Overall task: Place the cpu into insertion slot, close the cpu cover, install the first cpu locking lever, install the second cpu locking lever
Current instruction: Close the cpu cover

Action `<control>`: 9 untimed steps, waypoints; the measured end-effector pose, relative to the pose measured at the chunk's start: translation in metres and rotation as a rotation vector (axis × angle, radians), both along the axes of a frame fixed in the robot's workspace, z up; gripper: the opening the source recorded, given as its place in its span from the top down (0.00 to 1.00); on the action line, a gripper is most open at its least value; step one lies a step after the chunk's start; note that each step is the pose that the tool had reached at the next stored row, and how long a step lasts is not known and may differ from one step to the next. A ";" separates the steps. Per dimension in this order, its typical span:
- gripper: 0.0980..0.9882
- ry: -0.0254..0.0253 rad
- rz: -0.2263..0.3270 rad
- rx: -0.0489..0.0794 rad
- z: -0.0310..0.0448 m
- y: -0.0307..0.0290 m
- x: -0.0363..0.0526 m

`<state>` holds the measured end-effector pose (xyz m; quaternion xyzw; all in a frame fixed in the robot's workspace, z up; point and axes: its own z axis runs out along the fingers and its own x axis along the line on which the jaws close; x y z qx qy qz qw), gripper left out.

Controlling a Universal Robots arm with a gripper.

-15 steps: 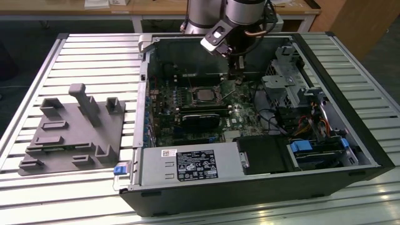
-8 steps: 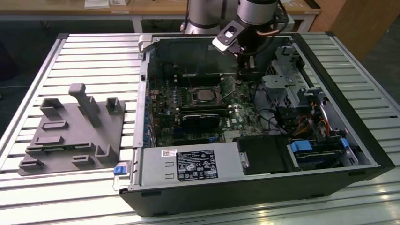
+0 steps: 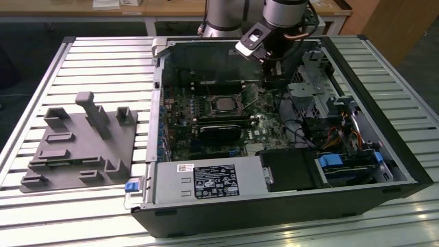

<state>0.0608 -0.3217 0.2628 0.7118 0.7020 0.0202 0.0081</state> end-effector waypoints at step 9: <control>0.99 0.0000 0.000 0.000 -0.0016 0.0001 0.0013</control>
